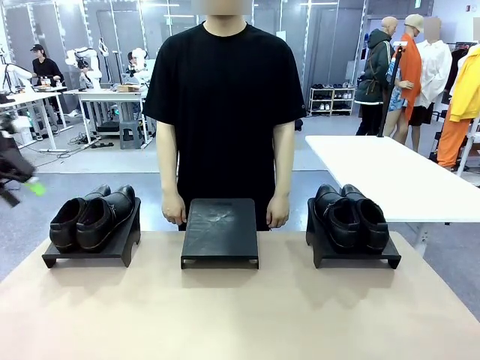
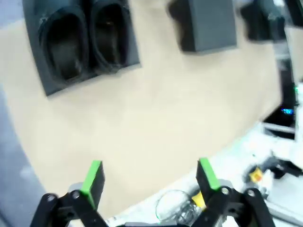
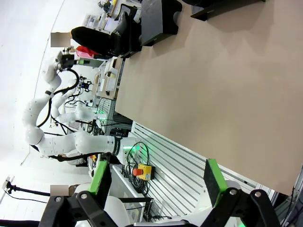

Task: Place the shoes on the stand as instructed by the person.
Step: Pick up another pair of Shoes and place it on the Shoes Stand indicated by the person.

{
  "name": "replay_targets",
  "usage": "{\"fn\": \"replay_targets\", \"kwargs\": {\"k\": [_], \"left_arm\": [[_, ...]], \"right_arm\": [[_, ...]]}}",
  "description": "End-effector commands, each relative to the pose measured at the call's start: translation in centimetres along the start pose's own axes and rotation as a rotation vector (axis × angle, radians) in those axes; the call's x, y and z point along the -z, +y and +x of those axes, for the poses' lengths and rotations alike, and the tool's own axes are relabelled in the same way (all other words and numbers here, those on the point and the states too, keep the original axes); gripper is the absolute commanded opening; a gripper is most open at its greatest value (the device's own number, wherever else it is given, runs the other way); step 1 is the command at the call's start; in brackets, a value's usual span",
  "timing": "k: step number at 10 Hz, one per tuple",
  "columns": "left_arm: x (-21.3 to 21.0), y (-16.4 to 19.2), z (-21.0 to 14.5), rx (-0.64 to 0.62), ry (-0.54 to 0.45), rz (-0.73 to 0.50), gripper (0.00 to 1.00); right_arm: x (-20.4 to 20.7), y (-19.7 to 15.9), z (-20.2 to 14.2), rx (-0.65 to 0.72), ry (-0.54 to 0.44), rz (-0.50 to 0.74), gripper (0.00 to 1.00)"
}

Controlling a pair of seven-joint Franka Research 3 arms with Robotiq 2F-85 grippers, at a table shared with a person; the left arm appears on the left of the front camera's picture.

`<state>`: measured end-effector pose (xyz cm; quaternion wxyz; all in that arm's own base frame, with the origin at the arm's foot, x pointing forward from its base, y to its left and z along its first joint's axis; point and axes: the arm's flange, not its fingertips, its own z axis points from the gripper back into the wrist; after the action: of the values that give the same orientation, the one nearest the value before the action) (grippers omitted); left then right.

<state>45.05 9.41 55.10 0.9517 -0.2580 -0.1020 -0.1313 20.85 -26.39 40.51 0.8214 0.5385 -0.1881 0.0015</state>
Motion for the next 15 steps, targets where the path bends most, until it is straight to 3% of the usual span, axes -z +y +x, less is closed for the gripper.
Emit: {"fn": "replay_targets", "kwargs": {"k": [1,4,7,11,12,15], "left_arm": [[-3.2,4.6,-3.1,-0.037,0.027,-0.209,0.98],[-7.2,11.9,-9.4,0.032,-0.135,-0.525,0.98],[-6.5,17.7,-13.5,0.081,-0.309,-0.714,0.98],[-4.6,20.1,-13.4,-0.054,-0.431,-0.769,0.98],[-3.2,20.0,-15.3,0.011,-0.380,-0.749,0.98],[-3.2,20.0,-15.3,0.011,-0.380,-0.749,0.98]], "right_arm": [[-0.3,0.3,-0.1,-0.007,0.005,0.001,1.00],[-0.3,0.3,-0.1,-0.007,0.005,0.001,1.00],[-0.3,0.3,-0.1,-0.007,0.005,0.001,1.00],[-0.3,0.3,-0.1,-0.007,0.005,0.001,1.00],[-0.3,0.3,-0.1,-0.007,0.005,0.001,1.00],[-0.3,0.3,-0.1,-0.007,0.005,0.001,1.00]]}}
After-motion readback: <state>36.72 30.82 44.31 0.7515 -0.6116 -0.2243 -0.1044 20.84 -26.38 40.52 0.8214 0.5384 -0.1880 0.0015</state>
